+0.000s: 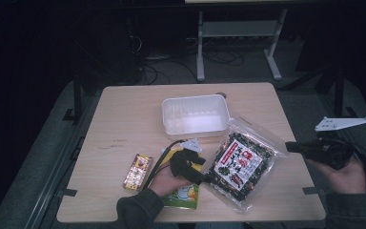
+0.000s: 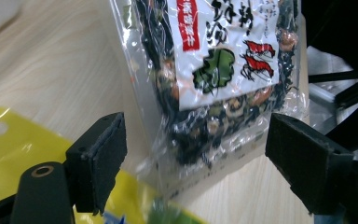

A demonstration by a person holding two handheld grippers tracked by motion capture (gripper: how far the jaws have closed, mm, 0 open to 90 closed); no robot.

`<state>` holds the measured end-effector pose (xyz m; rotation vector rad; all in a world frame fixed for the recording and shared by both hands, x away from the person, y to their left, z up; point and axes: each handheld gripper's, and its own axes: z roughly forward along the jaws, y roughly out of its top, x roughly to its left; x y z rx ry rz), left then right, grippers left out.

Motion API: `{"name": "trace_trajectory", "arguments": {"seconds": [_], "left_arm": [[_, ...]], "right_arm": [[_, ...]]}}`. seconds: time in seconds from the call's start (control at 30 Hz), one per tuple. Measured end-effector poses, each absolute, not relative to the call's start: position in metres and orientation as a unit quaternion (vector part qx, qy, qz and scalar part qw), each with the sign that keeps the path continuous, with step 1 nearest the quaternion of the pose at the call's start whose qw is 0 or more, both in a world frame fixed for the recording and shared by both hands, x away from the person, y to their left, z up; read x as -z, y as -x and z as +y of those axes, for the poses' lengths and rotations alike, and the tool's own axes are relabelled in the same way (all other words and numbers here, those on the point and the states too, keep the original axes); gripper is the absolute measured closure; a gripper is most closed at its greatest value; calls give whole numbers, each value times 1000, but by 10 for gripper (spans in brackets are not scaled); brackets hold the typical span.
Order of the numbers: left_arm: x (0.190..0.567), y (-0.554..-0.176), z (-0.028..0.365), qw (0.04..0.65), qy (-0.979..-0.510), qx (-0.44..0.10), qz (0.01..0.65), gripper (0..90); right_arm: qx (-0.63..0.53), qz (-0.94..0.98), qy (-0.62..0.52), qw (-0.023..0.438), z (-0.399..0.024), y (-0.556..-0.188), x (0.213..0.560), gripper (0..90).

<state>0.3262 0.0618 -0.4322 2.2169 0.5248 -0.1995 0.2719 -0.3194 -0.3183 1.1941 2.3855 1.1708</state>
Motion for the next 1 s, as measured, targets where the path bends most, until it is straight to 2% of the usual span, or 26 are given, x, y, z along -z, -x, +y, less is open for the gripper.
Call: {"name": "trace_trajectory", "arguments": {"seconds": [0.43, 0.6, 0.77, 0.97, 1.0], "left_arm": [[439, -355, 61, 434, -862, 145, 219, 351], [438, -354, 62, 438, -863, 146, 207, 426], [436, -352, 66, 435, -870, 139, 188, 581], [434, -349, 68, 437, -871, 138, 177, 641], [434, -348, 70, 441, -869, 140, 174, 674]], "right_arm": [[-423, 821, -367, 112, -303, -280, 292, 897], [-423, 823, -363, 113, -298, -283, 287, 898], [-425, 823, -360, 112, -296, -288, 282, 898], [-427, 823, -358, 111, -294, -295, 279, 897], [-427, 823, -357, 109, -293, -297, 278, 898]]}}
